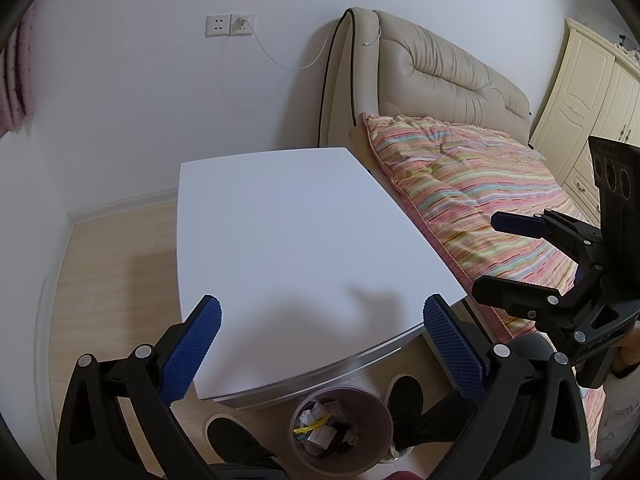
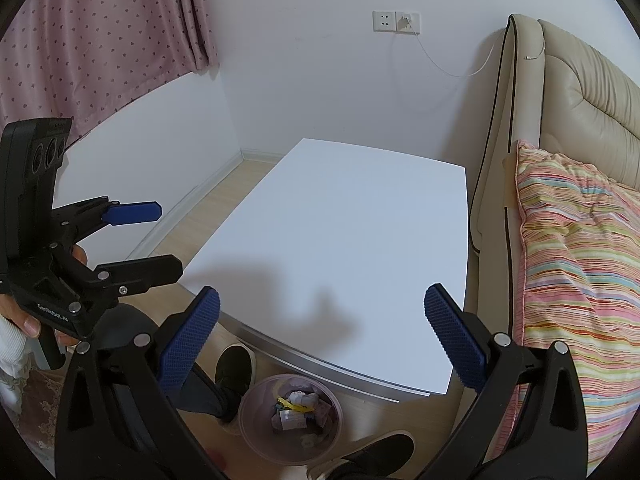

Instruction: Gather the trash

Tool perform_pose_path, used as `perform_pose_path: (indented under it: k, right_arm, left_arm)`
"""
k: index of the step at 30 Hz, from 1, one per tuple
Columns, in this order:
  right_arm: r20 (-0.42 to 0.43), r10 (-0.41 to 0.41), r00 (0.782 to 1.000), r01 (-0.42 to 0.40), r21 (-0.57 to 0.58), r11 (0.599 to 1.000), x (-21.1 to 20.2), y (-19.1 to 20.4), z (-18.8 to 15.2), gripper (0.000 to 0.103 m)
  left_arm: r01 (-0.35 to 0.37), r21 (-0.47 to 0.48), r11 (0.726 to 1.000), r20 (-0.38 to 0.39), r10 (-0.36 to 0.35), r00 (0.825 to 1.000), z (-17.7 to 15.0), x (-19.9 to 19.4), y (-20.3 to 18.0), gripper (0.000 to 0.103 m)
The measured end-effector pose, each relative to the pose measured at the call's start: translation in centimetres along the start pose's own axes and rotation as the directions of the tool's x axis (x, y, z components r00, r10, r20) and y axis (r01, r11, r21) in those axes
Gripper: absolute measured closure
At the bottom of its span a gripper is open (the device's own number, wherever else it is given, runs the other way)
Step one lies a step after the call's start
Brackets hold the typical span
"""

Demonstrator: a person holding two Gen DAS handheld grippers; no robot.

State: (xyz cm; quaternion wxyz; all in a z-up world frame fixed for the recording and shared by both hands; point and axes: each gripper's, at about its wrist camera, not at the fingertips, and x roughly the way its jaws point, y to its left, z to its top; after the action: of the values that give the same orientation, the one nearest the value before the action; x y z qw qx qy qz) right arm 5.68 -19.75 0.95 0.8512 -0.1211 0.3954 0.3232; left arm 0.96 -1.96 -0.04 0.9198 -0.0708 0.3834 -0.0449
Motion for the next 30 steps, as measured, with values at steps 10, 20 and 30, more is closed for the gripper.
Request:
perform_pose_path:
  k: [10, 20, 30]
  right_arm:
    - [-0.002, 0.001, 1.0, -0.001, 0.002, 1.0, 0.03, -0.06, -0.08, 0.003]
    - [-0.006, 0.001, 1.0, -0.001, 0.002, 1.0, 0.24, -0.17, -0.42, 0.003]
    - [-0.006, 0.002, 1.0, -0.002, 0.002, 1.0, 0.23, -0.16, -0.35, 0.003]
  left_arm:
    - [0.002, 0.0, 1.0, -0.001, -0.002, 1.0, 0.06, 0.0, -0.05, 0.006]
    - [0.0, 0.002, 1.0, -0.001, 0.0, 1.0, 0.08, 0.05, -0.1, 0.006]
    - [-0.002, 0.014, 1.0, -0.01, 0.002, 1.0, 0.0, 0.29, -0.73, 0.006]
